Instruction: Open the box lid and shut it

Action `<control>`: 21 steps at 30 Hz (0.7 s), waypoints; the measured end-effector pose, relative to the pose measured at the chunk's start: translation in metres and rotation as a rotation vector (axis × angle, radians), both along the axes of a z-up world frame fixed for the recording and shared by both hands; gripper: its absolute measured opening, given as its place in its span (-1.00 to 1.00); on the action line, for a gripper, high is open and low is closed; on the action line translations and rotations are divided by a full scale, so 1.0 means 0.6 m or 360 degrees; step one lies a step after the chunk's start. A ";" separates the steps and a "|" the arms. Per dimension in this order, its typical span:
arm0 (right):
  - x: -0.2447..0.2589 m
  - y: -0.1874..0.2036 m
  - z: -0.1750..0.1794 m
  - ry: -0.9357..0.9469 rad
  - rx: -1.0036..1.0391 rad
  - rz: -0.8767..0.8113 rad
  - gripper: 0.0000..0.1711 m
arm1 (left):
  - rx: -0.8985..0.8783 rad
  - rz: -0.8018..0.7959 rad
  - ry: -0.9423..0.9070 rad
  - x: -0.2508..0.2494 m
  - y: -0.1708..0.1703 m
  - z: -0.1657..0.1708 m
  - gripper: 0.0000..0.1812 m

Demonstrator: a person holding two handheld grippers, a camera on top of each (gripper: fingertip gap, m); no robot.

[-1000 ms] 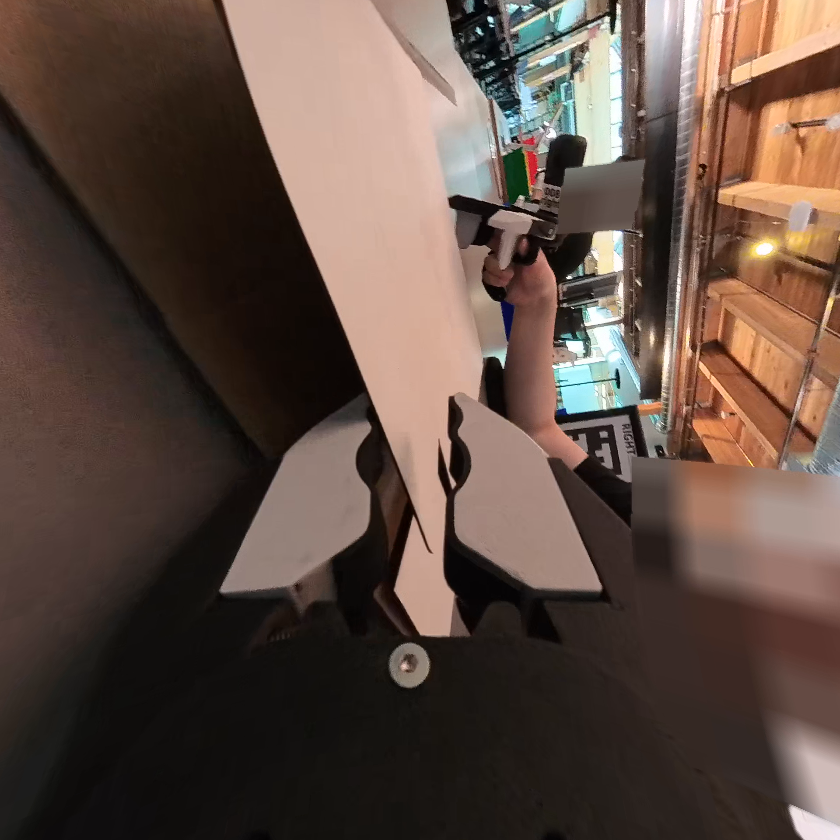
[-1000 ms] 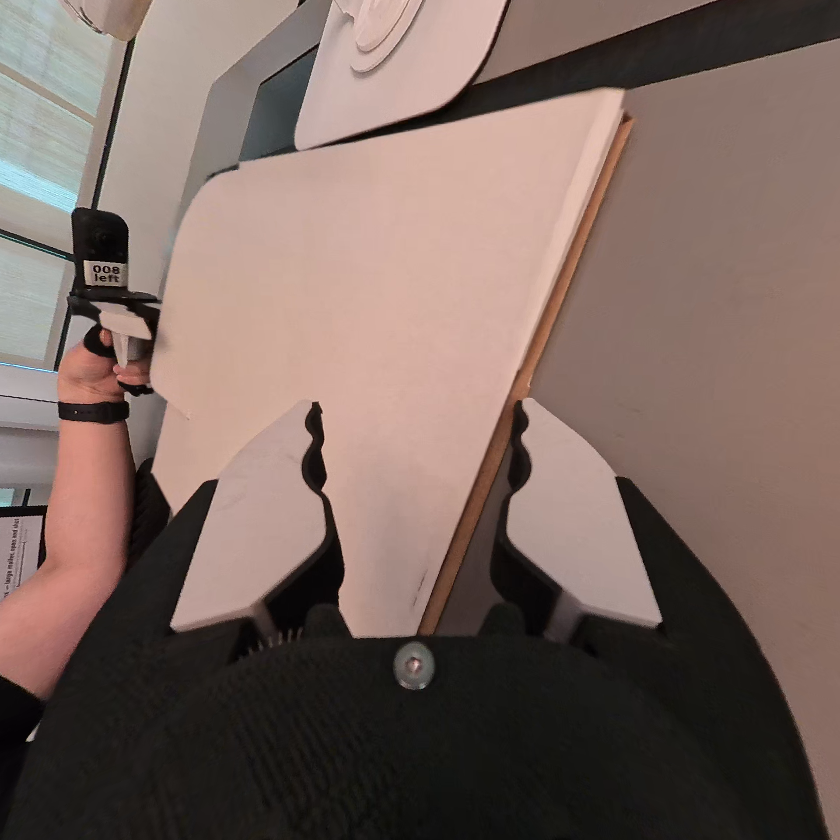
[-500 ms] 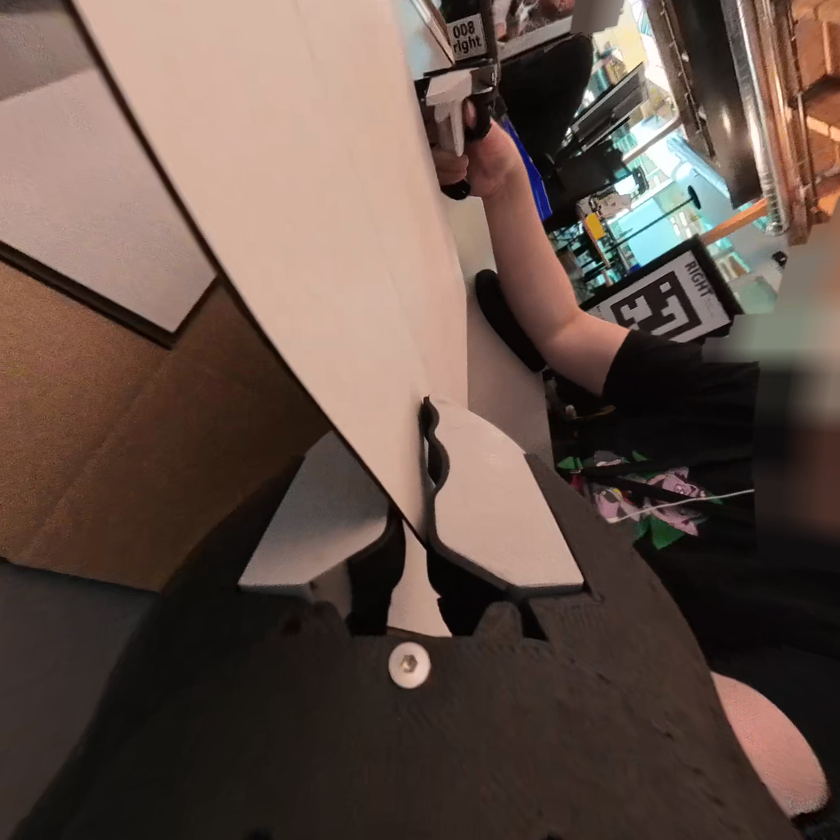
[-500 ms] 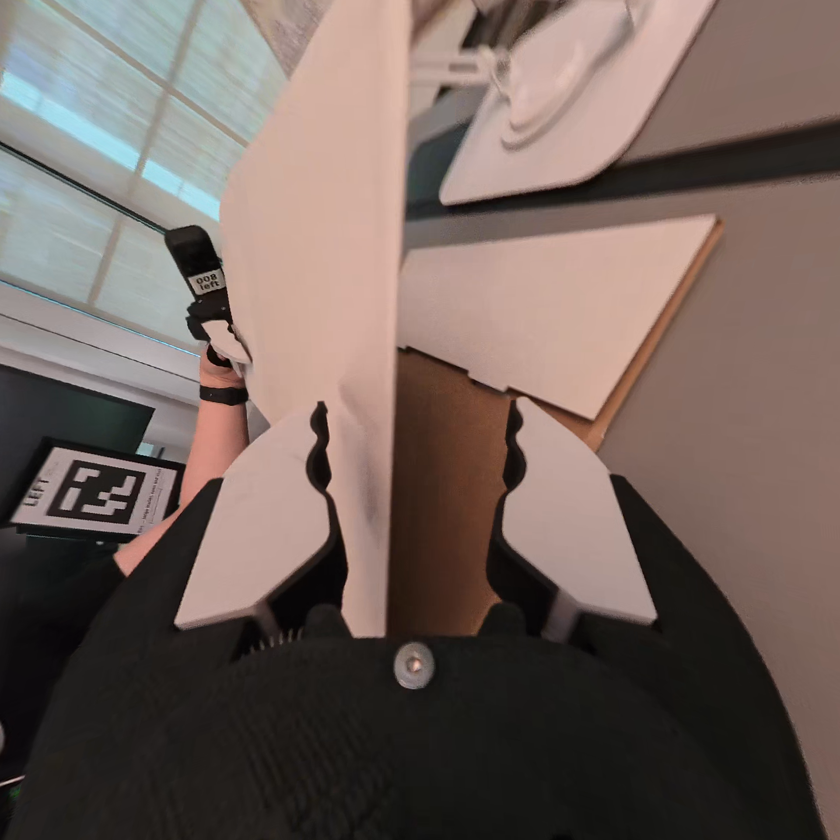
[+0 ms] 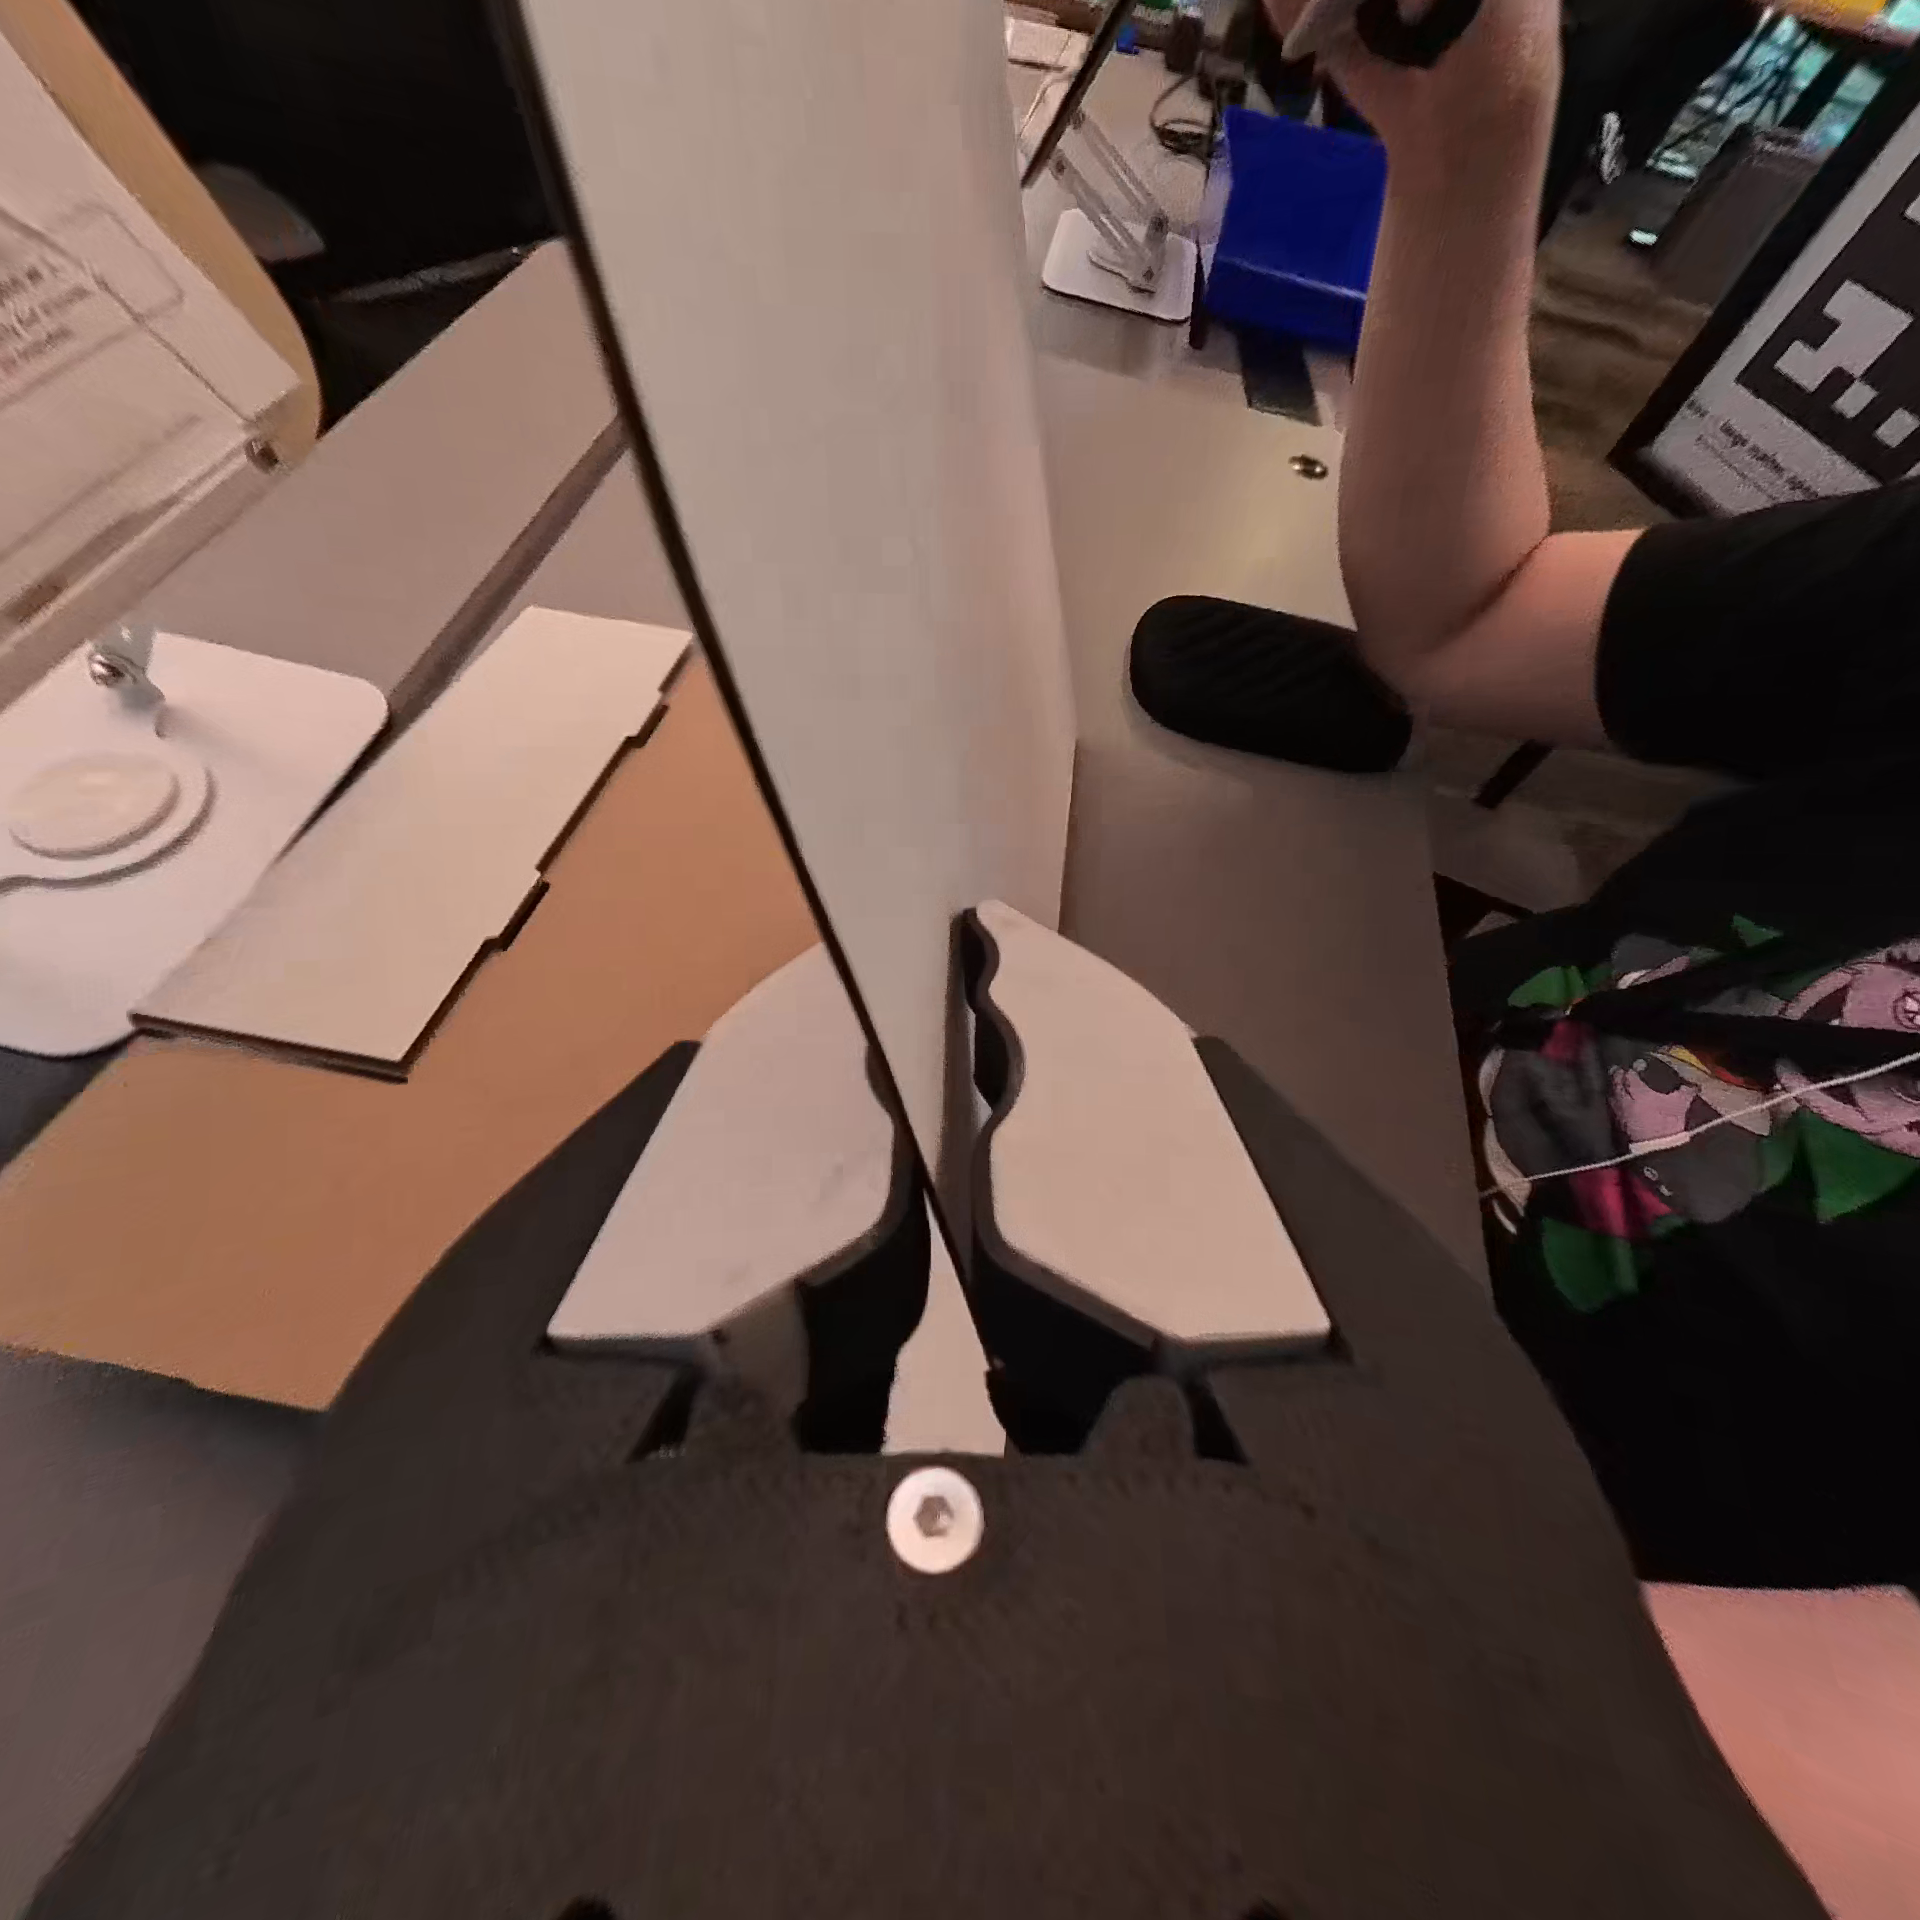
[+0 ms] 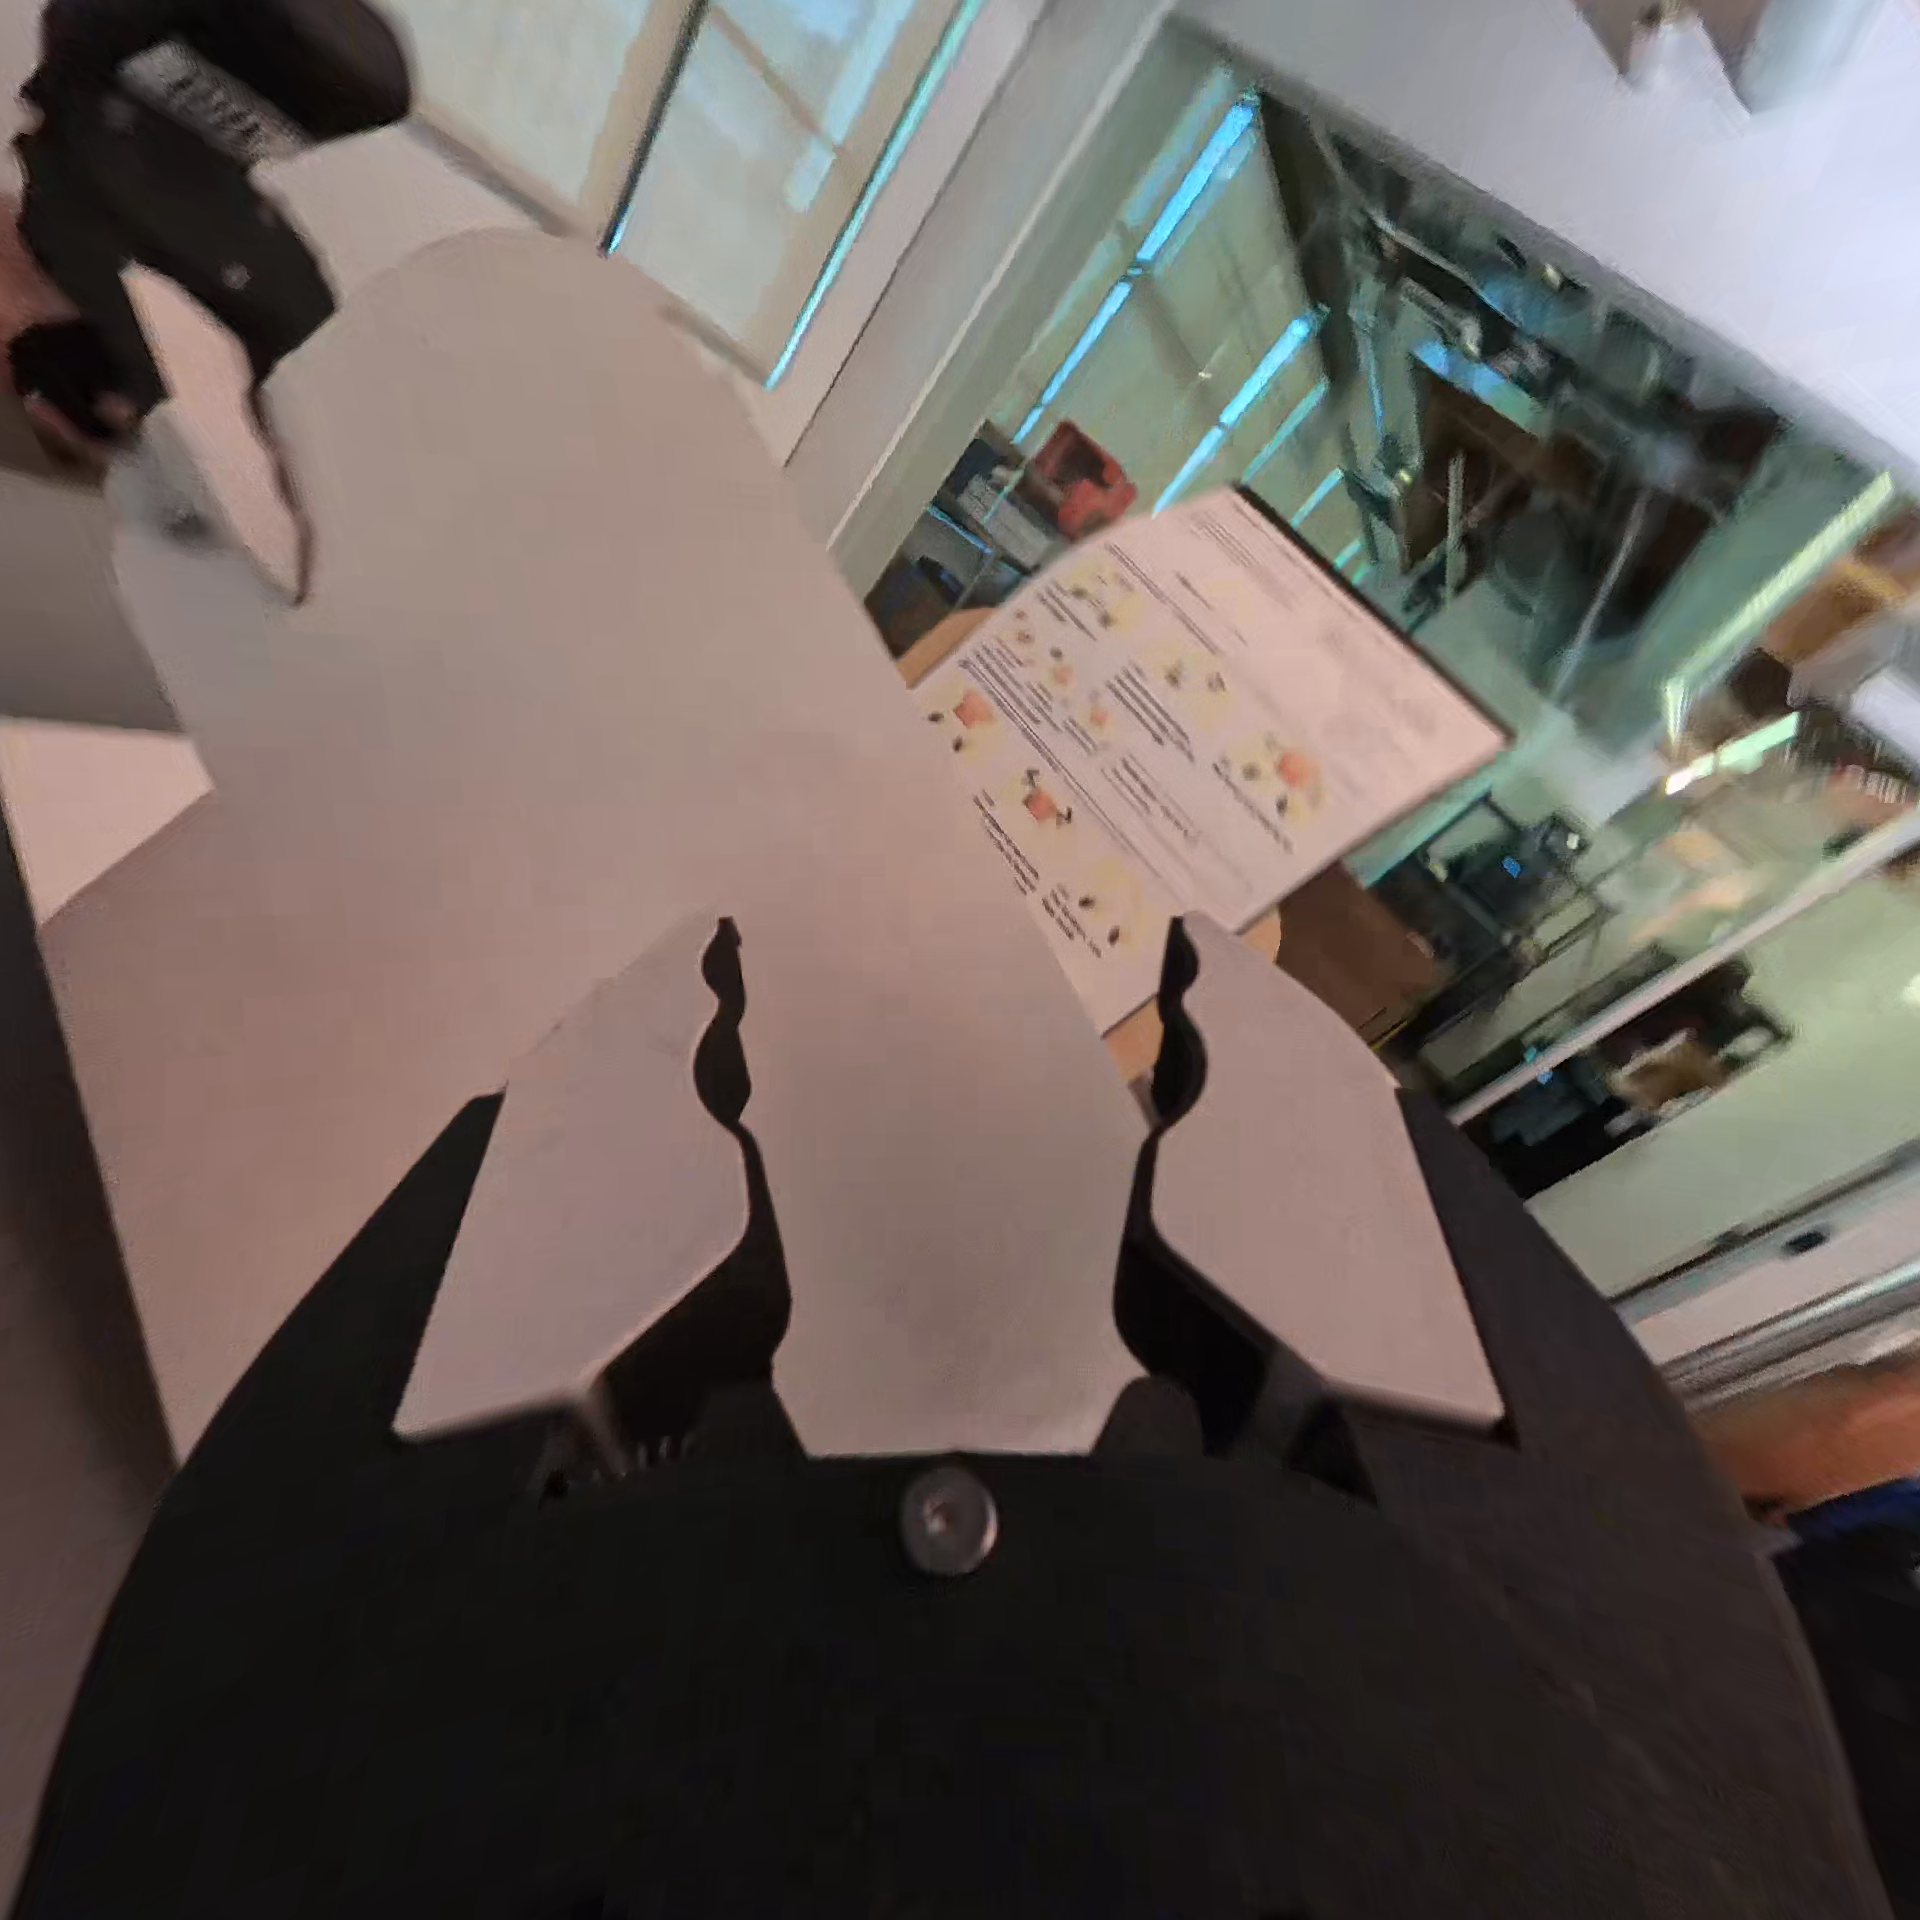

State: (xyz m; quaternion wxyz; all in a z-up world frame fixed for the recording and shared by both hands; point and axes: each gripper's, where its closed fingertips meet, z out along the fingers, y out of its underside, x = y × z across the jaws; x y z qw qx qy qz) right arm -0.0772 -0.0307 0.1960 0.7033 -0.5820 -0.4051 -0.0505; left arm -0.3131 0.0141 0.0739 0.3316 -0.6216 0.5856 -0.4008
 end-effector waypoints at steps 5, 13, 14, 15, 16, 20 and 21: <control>-0.095 0.001 0.043 -0.0731 -0.0069 -0.0022 0.02 | 0.0314 -0.0027 0.0026 0.039 -0.061 0.038 -0.97; -0.121 -0.049 -0.019 -0.1254 -0.0954 0.0239 -0.69 | 0.0662 -0.0088 0.0005 0.058 -0.124 0.067 -0.98; -0.121 -0.063 -0.024 -0.1264 -0.1024 0.0261 -0.77 | 0.0654 -0.0094 0.0004 0.058 -0.126 0.066 -0.97; -0.124 -0.076 -0.027 -0.1248 -0.1067 0.0284 -0.82 | 0.0625 -0.0104 -0.0001 0.055 -0.127 0.065 -0.97; -0.128 -0.091 -0.031 -0.1239 -0.1094 0.0317 -0.86 | 0.0595 -0.0089 -0.0017 0.050 -0.125 0.068 -0.93; -0.136 -0.147 -0.046 -0.1294 -0.0896 0.0378 -0.91 | 0.0401 -0.0018 -0.0195 -0.008 -0.109 0.097 -0.42; -0.135 -0.165 -0.051 -0.1307 -0.0844 0.0382 -0.91 | 0.0333 0.0039 -0.0222 -0.029 -0.097 0.100 -0.33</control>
